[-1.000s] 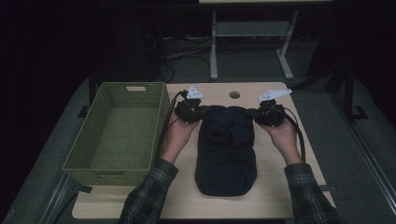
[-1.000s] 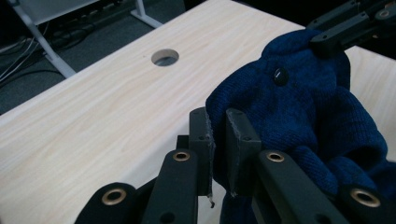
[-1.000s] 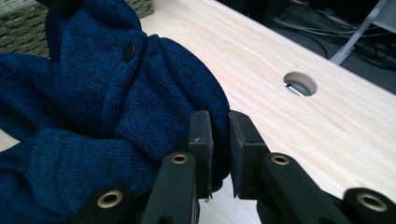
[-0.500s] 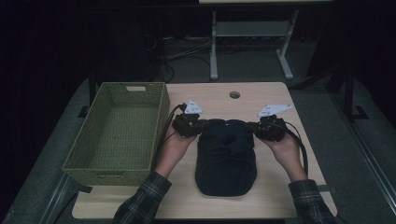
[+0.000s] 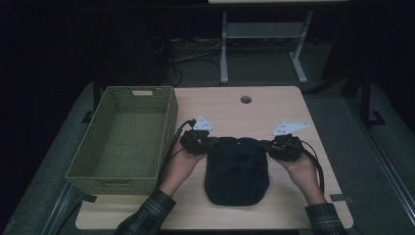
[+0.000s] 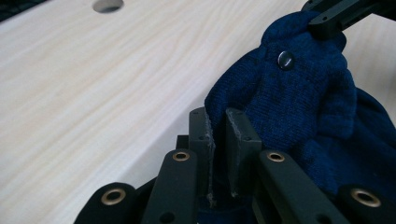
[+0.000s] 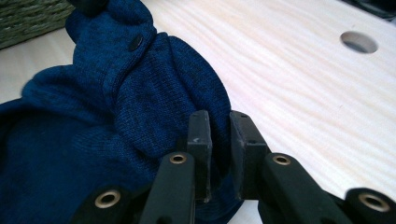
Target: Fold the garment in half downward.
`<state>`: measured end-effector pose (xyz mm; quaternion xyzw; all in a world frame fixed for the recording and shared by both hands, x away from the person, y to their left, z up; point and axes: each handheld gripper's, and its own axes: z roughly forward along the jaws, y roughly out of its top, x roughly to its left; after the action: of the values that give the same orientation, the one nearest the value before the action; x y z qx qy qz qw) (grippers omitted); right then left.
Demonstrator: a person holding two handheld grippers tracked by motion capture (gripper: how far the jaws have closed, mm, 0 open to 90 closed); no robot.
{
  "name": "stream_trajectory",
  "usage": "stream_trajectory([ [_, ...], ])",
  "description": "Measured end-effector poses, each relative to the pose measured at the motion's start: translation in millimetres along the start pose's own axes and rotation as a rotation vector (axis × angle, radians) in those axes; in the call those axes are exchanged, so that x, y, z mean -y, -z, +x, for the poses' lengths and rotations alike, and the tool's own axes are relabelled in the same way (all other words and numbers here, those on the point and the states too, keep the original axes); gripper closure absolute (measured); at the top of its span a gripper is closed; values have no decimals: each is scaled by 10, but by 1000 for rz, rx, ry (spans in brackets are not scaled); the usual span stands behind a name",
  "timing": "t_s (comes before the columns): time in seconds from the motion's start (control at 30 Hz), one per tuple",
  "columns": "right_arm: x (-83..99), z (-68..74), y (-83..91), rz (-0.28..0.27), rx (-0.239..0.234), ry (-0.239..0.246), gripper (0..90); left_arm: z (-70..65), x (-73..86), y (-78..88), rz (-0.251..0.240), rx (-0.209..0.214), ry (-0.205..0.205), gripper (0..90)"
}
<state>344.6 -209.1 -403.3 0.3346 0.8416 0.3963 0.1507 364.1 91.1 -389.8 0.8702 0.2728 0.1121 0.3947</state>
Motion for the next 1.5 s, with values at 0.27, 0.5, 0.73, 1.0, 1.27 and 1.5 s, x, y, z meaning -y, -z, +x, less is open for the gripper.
stream_trajectory([
  [0.27,143,106,43,15,-26,2,779,-108,145,-25,38,36,-5,814],
  [0.5,277,258,103,25,-40,16,762,-190,247,1,48,76,6,803],
  [0.73,419,350,134,29,-62,-1,725,-285,357,29,56,121,36,775],
  [1.0,405,350,327,-18,-57,-22,591,-286,299,235,-2,142,56,627],
  [1.27,322,208,633,-83,-12,-42,657,-241,120,471,-67,136,38,643],
  [1.5,269,63,509,-66,-12,-51,850,-154,33,350,-71,136,42,888],
])
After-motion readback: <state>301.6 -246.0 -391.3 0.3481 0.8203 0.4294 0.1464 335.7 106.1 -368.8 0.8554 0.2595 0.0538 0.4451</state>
